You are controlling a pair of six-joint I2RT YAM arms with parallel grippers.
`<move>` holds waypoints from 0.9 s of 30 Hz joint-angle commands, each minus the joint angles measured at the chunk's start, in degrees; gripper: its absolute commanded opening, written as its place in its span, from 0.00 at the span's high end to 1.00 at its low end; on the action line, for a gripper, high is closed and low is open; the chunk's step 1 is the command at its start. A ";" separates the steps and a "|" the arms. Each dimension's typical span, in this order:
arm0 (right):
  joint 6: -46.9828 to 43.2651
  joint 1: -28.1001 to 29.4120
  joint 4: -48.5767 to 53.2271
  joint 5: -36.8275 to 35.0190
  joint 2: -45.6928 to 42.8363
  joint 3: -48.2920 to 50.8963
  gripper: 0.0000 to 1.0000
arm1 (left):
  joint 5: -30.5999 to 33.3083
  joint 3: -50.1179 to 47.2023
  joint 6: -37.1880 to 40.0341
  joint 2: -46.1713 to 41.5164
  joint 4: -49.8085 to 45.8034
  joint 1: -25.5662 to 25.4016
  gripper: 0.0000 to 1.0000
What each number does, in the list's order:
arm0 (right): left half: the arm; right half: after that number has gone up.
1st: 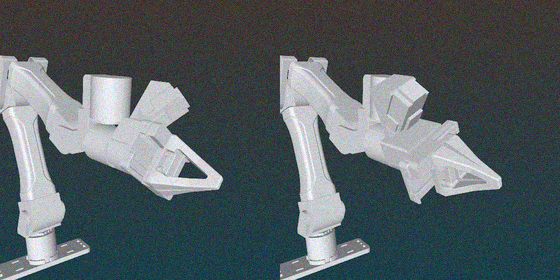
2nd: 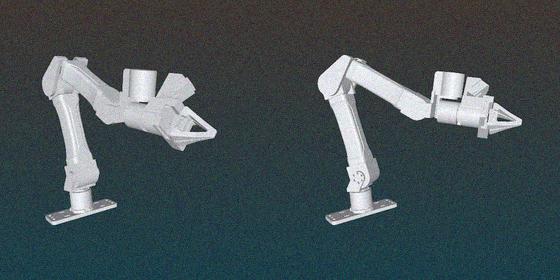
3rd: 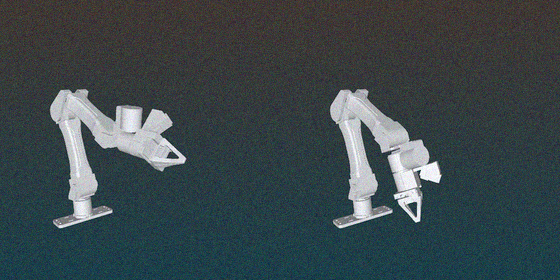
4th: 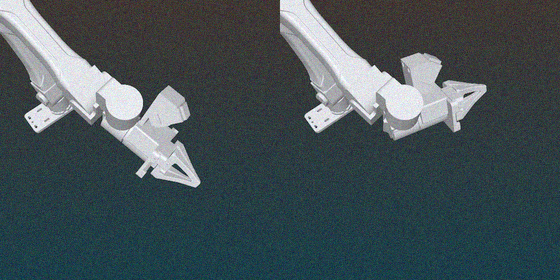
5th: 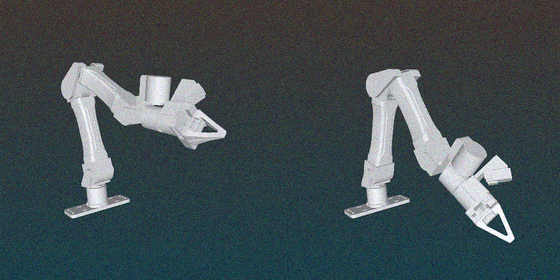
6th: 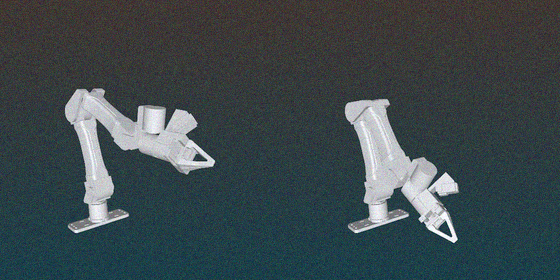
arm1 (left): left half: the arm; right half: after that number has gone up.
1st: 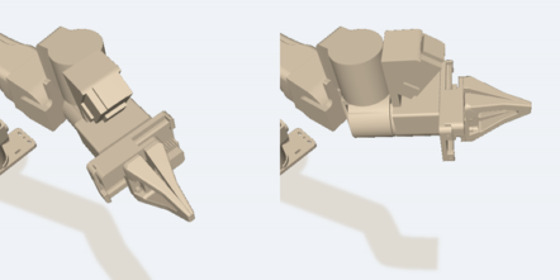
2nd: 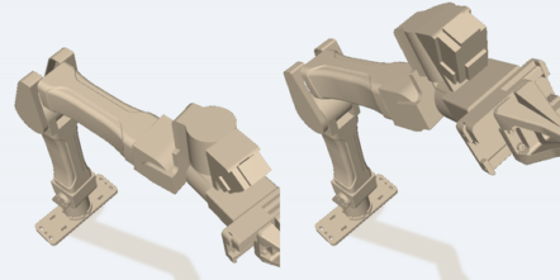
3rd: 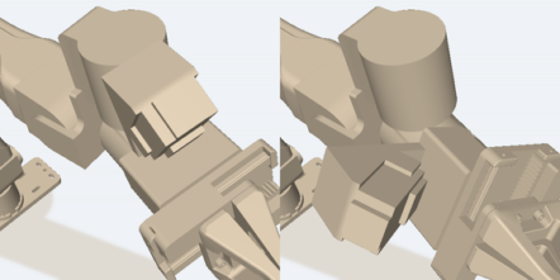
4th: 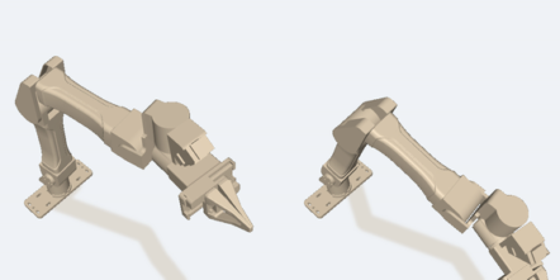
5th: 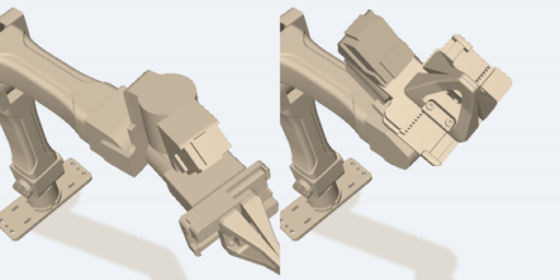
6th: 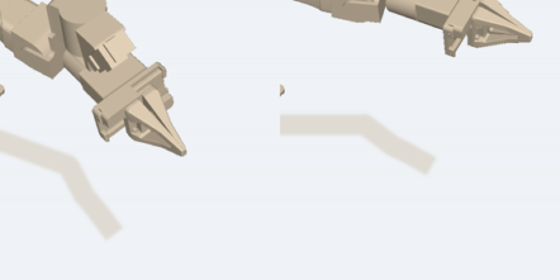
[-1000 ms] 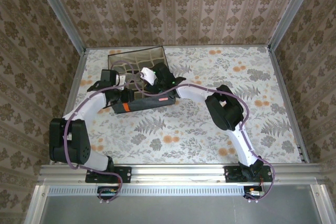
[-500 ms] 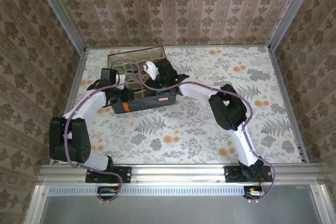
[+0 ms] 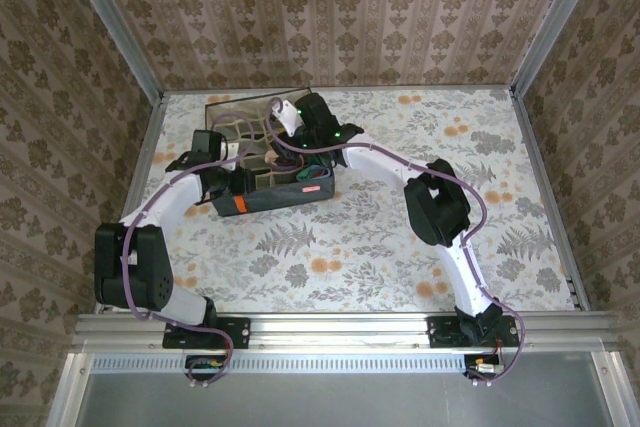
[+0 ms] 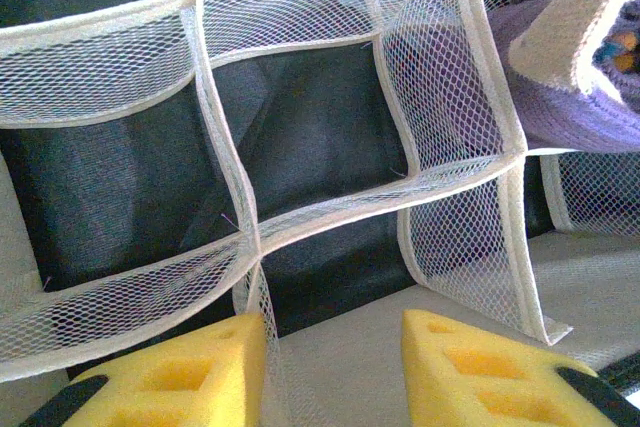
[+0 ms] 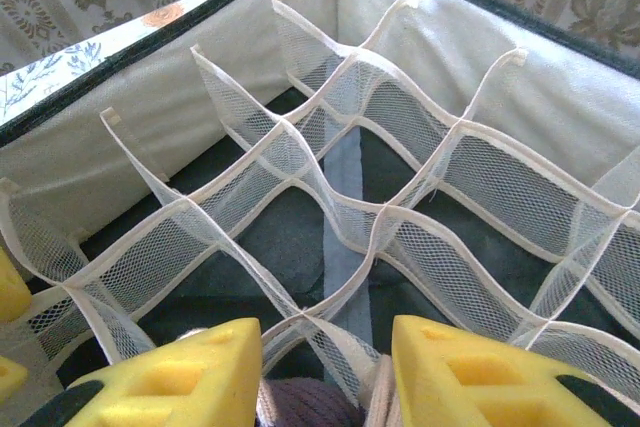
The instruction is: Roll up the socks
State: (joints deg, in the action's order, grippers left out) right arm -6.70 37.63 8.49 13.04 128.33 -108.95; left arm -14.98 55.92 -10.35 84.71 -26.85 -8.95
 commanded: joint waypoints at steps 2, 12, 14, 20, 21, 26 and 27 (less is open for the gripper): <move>1.75 -0.29 2.70 4.50 0.25 1.14 0.59 | 0.32 1.65 0.07 0.87 -1.82 0.34 0.61; 4.20 -1.63 7.64 5.24 5.13 -2.67 0.69 | 0.12 2.01 0.16 1.42 -2.49 0.39 0.61; 5.14 -2.15 9.07 5.07 6.75 -4.20 0.74 | 0.22 1.99 0.24 1.42 -2.66 0.38 0.61; 6.79 -3.51 13.45 3.63 10.19 -7.07 0.83 | 0.48 1.96 0.59 1.38 -3.38 0.42 0.61; 6.71 -3.59 14.32 3.61 10.59 -7.52 0.84 | 0.47 1.95 0.65 1.42 -3.38 0.43 0.61; 5.16 -3.29 16.51 3.84 11.23 -8.13 0.89 | 0.07 2.68 0.70 1.73 -3.38 0.43 0.61; 4.43 -3.14 17.64 3.84 11.53 -8.77 0.90 | -0.21 3.02 0.98 1.85 -3.44 0.43 0.61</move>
State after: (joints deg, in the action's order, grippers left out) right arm -1.21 34.37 19.07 17.23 137.14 -116.60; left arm -15.00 56.82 -10.33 85.56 -28.03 -8.95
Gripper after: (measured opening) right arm 0.105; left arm 0.388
